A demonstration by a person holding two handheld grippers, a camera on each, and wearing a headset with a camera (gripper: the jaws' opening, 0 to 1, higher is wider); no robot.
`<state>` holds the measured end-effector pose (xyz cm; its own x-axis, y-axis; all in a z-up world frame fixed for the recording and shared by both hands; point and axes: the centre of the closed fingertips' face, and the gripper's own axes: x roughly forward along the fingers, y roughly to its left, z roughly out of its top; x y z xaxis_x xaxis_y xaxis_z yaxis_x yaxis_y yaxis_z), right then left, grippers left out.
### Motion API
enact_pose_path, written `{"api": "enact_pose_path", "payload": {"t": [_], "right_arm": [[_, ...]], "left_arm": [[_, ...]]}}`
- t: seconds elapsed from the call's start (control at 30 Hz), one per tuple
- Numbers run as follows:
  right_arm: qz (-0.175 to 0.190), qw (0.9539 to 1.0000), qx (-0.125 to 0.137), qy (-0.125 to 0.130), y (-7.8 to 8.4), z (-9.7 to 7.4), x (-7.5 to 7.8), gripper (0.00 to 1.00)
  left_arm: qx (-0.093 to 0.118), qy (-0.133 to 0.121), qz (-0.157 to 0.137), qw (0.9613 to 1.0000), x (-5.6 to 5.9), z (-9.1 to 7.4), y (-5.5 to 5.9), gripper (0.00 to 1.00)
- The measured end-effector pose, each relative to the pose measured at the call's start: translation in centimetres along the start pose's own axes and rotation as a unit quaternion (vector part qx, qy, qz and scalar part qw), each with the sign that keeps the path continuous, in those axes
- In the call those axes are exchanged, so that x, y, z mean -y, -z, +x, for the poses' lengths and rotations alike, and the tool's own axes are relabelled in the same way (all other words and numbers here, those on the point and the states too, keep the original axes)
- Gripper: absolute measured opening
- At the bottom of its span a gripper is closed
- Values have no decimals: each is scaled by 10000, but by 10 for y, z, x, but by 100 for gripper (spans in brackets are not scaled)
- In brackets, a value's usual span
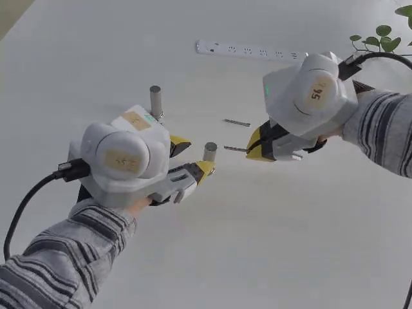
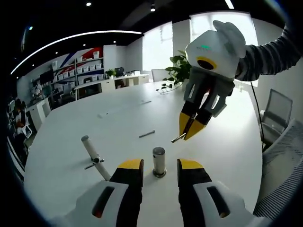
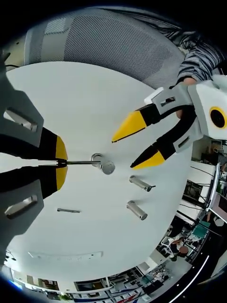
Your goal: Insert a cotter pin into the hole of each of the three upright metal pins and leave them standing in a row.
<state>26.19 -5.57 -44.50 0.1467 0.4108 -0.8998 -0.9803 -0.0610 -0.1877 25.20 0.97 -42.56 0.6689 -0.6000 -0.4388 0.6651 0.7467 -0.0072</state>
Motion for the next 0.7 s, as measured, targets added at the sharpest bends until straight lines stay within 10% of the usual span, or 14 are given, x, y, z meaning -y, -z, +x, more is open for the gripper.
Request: {"api": "enact_pose_path", "payload": {"t": [0.7], "right_arm": [[208,9996,-37,-174,5,22,7,0]], "left_arm": [[-487,-240,-347,9979,-2,38,28,21]]}}
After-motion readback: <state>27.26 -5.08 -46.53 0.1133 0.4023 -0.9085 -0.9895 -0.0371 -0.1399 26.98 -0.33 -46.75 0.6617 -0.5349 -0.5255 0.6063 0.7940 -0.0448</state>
